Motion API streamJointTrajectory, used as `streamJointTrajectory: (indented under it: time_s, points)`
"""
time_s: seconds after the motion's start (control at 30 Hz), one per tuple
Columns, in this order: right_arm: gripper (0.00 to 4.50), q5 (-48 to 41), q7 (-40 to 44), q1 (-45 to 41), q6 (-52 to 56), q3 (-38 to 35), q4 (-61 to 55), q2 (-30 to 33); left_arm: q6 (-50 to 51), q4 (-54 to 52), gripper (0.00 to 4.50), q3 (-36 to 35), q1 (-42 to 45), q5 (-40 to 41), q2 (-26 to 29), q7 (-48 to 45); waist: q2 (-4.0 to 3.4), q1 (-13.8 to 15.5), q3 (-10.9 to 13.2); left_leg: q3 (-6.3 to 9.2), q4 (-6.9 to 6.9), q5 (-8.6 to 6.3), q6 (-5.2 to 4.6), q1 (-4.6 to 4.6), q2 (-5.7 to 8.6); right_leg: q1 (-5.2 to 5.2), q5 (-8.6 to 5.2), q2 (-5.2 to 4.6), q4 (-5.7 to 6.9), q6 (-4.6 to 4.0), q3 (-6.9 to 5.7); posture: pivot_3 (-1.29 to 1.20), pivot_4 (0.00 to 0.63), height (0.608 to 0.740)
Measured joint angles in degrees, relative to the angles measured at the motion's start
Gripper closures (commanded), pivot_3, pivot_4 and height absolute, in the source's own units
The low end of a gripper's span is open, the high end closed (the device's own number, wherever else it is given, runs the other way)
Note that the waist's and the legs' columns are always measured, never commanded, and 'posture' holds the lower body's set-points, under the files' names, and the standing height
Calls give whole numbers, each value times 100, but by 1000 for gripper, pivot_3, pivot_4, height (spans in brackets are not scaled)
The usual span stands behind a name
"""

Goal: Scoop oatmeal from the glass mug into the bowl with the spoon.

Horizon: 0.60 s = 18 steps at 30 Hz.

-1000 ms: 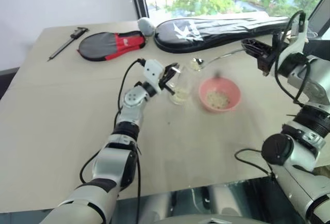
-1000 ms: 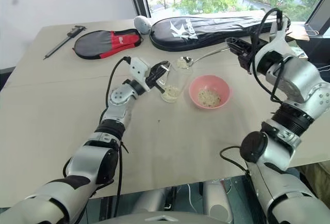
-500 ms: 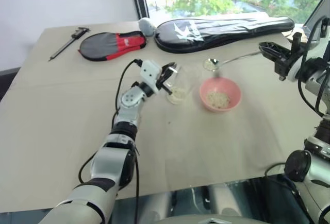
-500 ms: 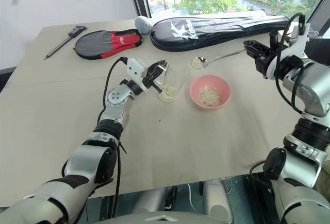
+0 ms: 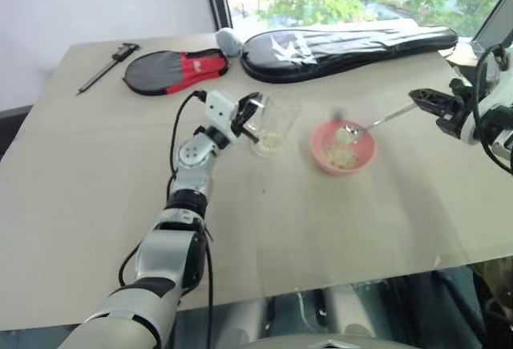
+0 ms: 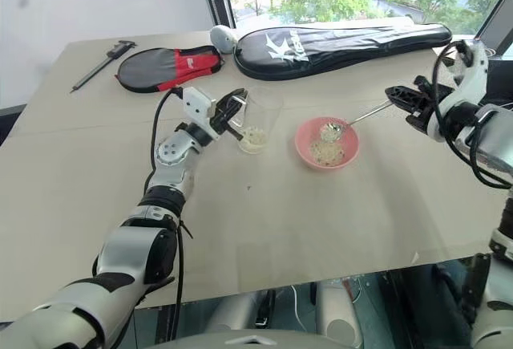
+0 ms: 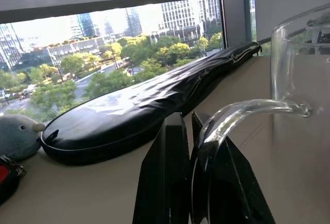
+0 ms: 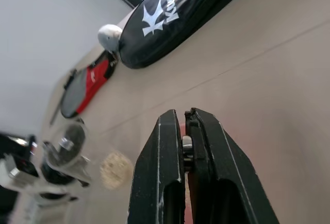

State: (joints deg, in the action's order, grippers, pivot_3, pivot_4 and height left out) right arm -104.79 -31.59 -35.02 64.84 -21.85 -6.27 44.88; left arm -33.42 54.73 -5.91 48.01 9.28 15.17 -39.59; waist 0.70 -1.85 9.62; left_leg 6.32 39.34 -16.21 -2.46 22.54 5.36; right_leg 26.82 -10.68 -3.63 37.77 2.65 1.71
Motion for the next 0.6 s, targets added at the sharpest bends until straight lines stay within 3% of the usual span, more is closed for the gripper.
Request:
streamJointTrajectory:
  time_s: [0.17,0.5,0.6]
  points:
    - [4500,1248,1156,-141,25,755,-692,455,2,-29,4371,-36,-79,-3,-11,120,0,10,0,-3,2,-1,-2,1,1,0,4,0,-10,6,0,0,150,740]
    - [4500,4639,4043,-423,-802,2230,-2190,1397,38,-375,4371,-63,-241,-4,-50,279,2,137,0,9,3,9,17,10,4,0,5,-2,-32,9,-14,0,150,740]
    - [4500,4953,4348,-423,-880,2273,-2180,1343,48,-395,4371,-63,-358,-9,-50,319,5,143,1,8,3,8,17,11,4,-1,8,-3,-38,12,-12,0,150,740]
